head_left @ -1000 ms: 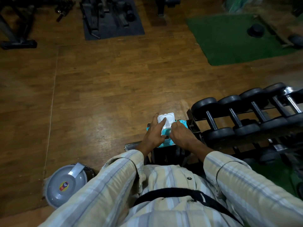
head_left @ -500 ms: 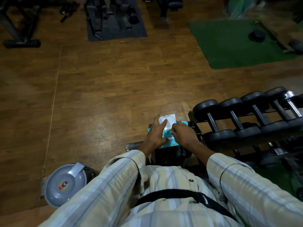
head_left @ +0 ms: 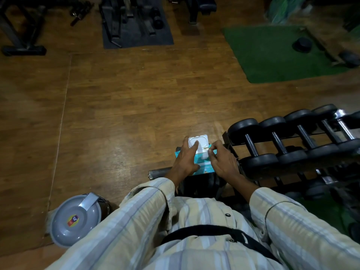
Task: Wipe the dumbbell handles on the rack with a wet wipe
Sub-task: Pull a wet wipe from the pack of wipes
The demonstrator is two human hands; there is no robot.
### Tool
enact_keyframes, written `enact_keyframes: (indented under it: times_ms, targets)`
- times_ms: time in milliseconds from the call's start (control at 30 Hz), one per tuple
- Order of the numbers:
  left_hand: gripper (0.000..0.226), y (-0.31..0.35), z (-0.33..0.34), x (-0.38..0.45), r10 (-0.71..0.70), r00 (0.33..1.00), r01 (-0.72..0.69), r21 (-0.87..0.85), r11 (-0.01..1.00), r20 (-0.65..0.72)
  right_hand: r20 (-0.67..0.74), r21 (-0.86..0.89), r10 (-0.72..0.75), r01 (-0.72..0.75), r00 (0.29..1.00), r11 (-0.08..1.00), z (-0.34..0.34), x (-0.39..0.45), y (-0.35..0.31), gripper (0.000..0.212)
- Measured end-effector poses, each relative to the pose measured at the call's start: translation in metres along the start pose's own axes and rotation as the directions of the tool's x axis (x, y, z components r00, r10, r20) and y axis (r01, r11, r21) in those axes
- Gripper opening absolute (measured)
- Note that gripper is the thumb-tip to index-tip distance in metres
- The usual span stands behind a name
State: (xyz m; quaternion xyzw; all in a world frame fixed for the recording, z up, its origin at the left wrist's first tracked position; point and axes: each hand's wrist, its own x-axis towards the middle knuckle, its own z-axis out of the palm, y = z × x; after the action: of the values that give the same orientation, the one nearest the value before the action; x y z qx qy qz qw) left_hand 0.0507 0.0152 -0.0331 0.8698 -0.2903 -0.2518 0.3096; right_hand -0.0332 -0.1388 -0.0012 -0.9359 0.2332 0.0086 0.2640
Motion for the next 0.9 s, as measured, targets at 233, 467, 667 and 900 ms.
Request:
enact_keyframes:
  times_ms: [233, 467, 667, 900]
  targets:
    - [0.096, 0.005, -0.002, -0.004, 0.012, 1.000, -0.012, 0.004, 1.000, -0.016, 0.143, -0.153, -0.089, 0.111, 0.986, 0.982, 0.007, 0.002, 0.000, 0.019]
    - [0.093, 0.008, 0.000, -0.005, -0.001, 0.999, 0.001, -0.001, 1.000, -0.033, -0.157, 0.114, -0.019, 0.038, 0.987, 0.993, 0.005, -0.008, -0.012, 0.014]
    - [0.099, 0.002, 0.004, -0.001, -0.039, 0.999, 0.039, 0.023, 0.999, -0.016, -0.085, 0.612, 0.366, -0.241, 0.927, 0.753, 0.005, 0.003, -0.016, 0.028]
    - [0.074, 0.006, 0.012, -0.016, -0.005, 0.967, -0.023, -0.107, 0.994, -0.254, 0.293, 0.848, 0.482, -0.458, 0.825, 0.268, -0.003, -0.008, -0.002, 0.018]
